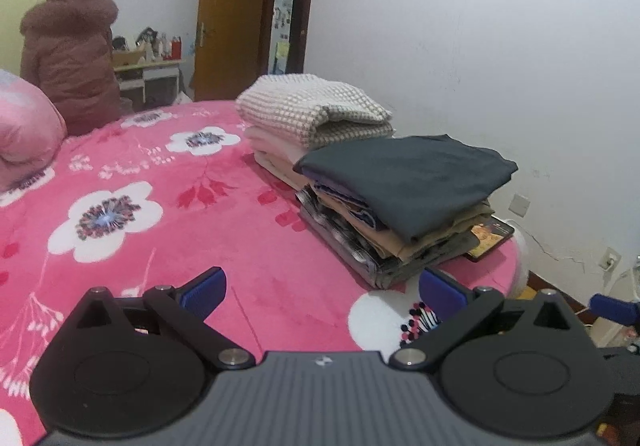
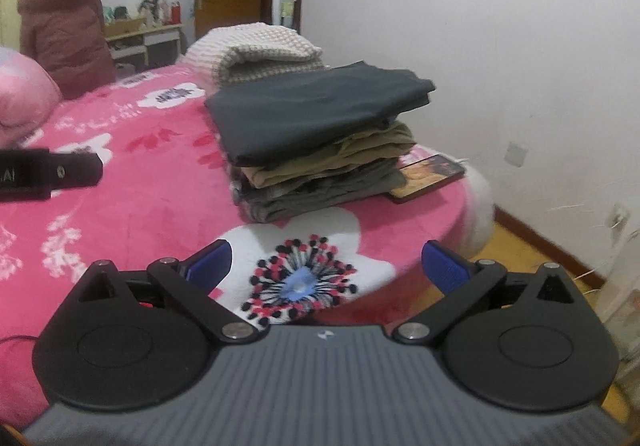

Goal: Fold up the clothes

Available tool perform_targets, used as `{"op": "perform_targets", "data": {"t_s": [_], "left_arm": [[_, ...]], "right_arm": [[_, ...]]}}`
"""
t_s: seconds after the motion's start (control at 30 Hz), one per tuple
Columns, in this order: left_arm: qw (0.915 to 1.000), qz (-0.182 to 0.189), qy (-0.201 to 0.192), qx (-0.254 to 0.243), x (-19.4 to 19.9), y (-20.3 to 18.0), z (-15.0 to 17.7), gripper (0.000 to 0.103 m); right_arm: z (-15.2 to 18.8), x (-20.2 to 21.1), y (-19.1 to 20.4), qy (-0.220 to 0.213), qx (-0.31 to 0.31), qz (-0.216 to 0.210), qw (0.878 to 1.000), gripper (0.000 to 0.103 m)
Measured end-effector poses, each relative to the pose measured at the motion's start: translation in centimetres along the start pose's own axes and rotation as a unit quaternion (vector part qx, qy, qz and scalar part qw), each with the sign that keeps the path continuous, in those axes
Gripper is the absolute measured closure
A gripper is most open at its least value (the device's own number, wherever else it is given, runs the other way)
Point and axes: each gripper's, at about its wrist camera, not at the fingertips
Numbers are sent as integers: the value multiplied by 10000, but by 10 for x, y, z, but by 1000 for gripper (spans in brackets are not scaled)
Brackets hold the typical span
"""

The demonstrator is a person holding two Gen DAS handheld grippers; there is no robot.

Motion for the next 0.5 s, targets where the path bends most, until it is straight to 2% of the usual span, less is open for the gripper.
{"op": "perform_targets", "data": {"t_s": [0.13,0.5], "left_arm": [[9997,-162,28,-156,-2,-6,-1,0],[9986,-332,-22,-419,-4,-19,3,0]], "right_arm": [[1,4,8,-173,85,273,9994,1],[1,5,13,-151,130,447,9988,1]]}}
Point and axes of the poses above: each gripper's, at about its wrist camera, not at the fingertips, and x roughly against the way its jaws point, y to its left, z to its underside, and after that the axes turned 11 degrees about y, right-handed
